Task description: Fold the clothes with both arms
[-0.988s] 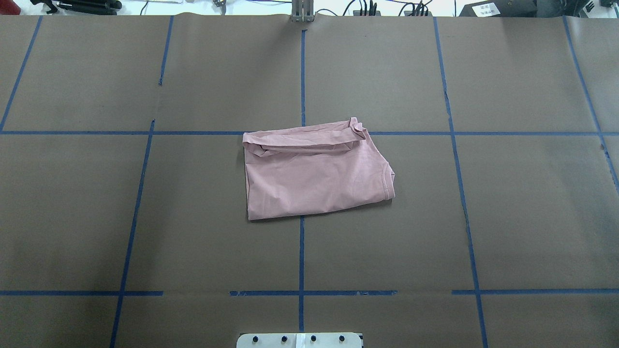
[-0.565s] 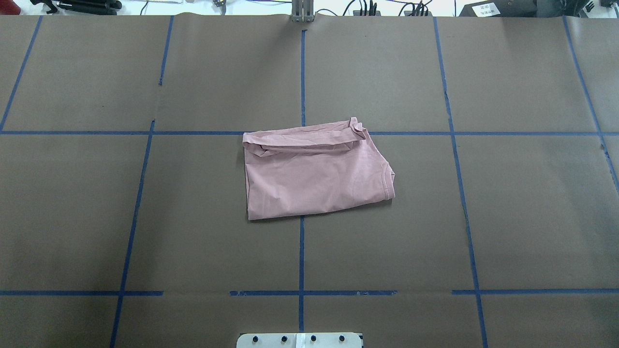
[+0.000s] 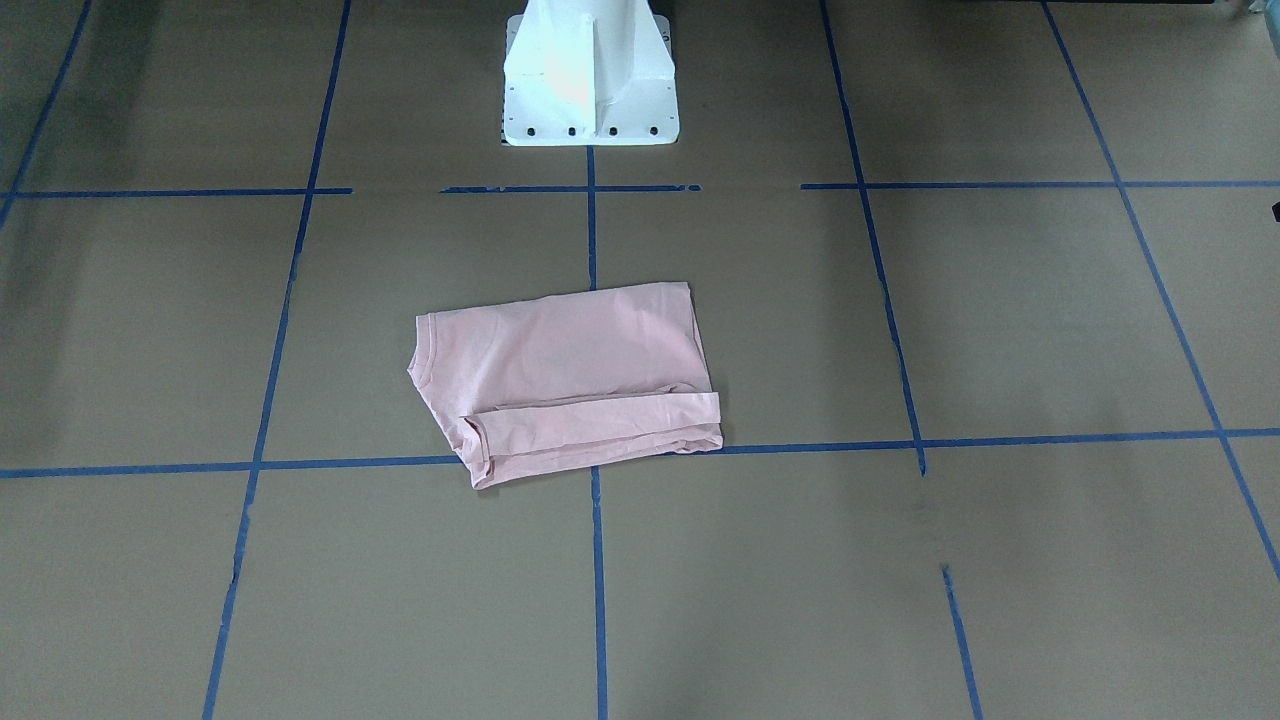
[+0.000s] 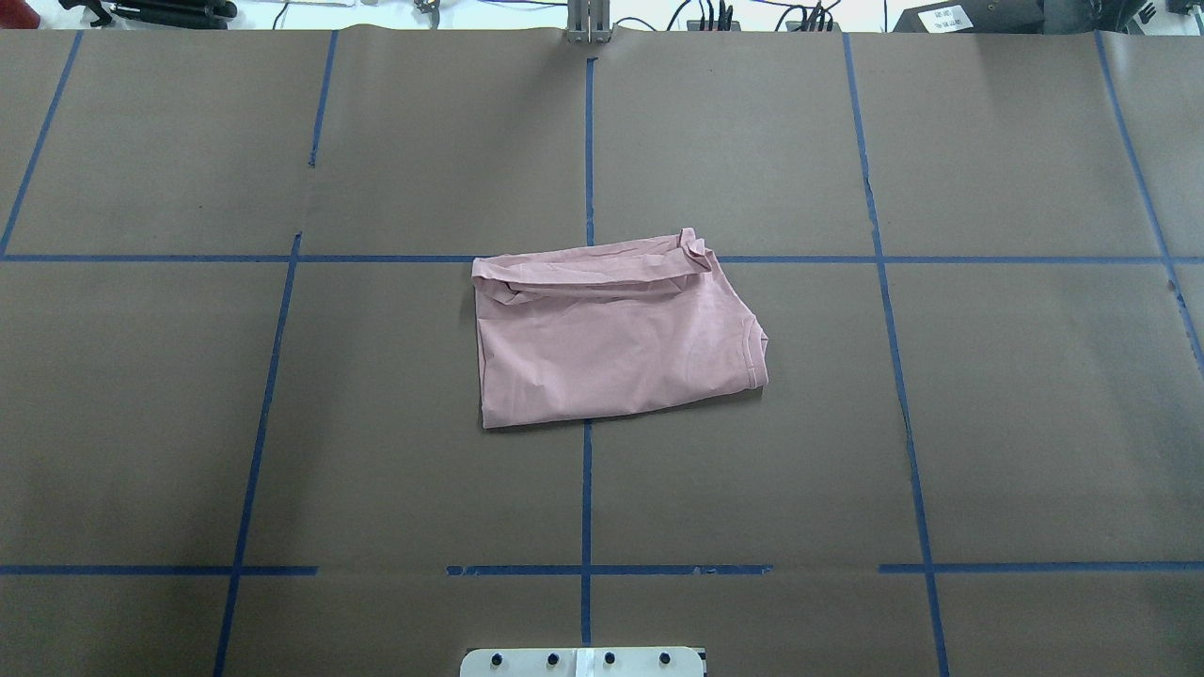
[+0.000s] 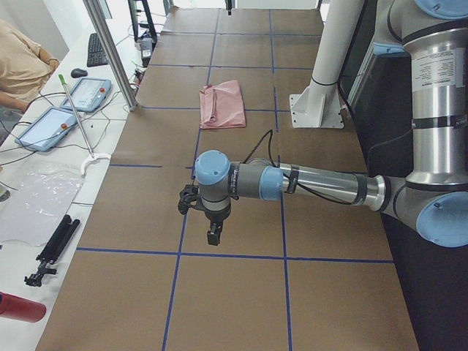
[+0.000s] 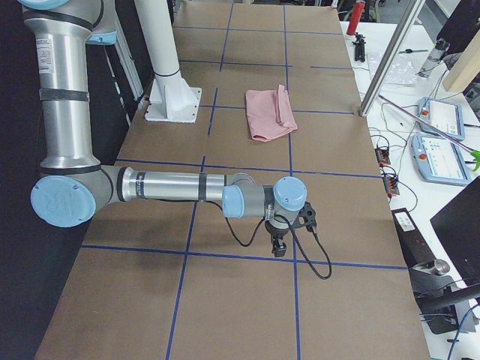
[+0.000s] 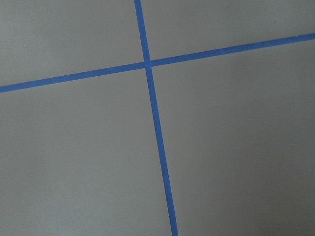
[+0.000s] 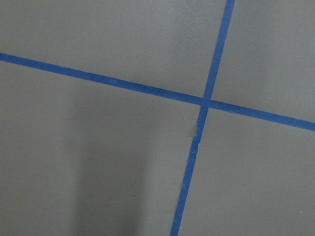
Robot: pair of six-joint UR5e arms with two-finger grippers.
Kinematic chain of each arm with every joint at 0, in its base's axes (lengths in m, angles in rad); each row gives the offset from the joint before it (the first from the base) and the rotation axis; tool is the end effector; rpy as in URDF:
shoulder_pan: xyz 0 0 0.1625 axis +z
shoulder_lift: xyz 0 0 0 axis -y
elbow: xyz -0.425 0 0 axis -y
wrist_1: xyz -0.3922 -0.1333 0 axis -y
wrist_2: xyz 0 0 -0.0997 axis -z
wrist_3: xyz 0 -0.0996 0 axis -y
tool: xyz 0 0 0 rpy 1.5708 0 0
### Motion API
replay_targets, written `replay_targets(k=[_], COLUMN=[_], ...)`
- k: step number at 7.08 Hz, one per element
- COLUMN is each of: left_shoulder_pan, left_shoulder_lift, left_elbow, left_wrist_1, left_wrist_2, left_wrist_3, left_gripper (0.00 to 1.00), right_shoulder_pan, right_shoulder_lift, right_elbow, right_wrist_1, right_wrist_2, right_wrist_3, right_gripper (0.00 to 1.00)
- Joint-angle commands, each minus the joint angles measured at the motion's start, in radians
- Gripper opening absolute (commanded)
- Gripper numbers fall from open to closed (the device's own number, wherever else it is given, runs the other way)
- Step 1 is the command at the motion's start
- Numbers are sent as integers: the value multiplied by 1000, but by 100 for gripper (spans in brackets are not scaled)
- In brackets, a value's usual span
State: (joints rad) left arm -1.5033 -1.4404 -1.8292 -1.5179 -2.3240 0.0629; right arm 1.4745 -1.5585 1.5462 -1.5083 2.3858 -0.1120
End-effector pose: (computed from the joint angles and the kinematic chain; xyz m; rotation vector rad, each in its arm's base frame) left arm -0.0354 -0.4420 0.5988 0.0699 0.7538 0.1524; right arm 0.0124 -0.5039 0.6555 0.0539 -0.8161 -0.2170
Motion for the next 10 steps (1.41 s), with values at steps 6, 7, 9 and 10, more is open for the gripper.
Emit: replay_targets(k=[6, 7, 9, 10], left_shoulder_pan=[0, 0, 0, 0], left_shoulder_lift=[-2, -5, -6, -6], left_elbow=[-2, -1, 1, -7], left_wrist_1=[-1, -2, -2, 2], left_wrist_2=[-2, -2, -2, -2], left_wrist_3=[0, -2, -2, -2], left_gripper=[100, 100, 100, 100], right_shoulder_pan=[-3, -3, -2, -3], right_shoulder_lift=[0, -2, -8, -24], right_elbow=[-1, -1, -8, -11], right_wrist_1=[5, 5, 6, 6], right_wrist_2=[3, 3, -2, 0], right_wrist_3=[0, 0, -2, -2], right_gripper=[100, 100, 100, 100])
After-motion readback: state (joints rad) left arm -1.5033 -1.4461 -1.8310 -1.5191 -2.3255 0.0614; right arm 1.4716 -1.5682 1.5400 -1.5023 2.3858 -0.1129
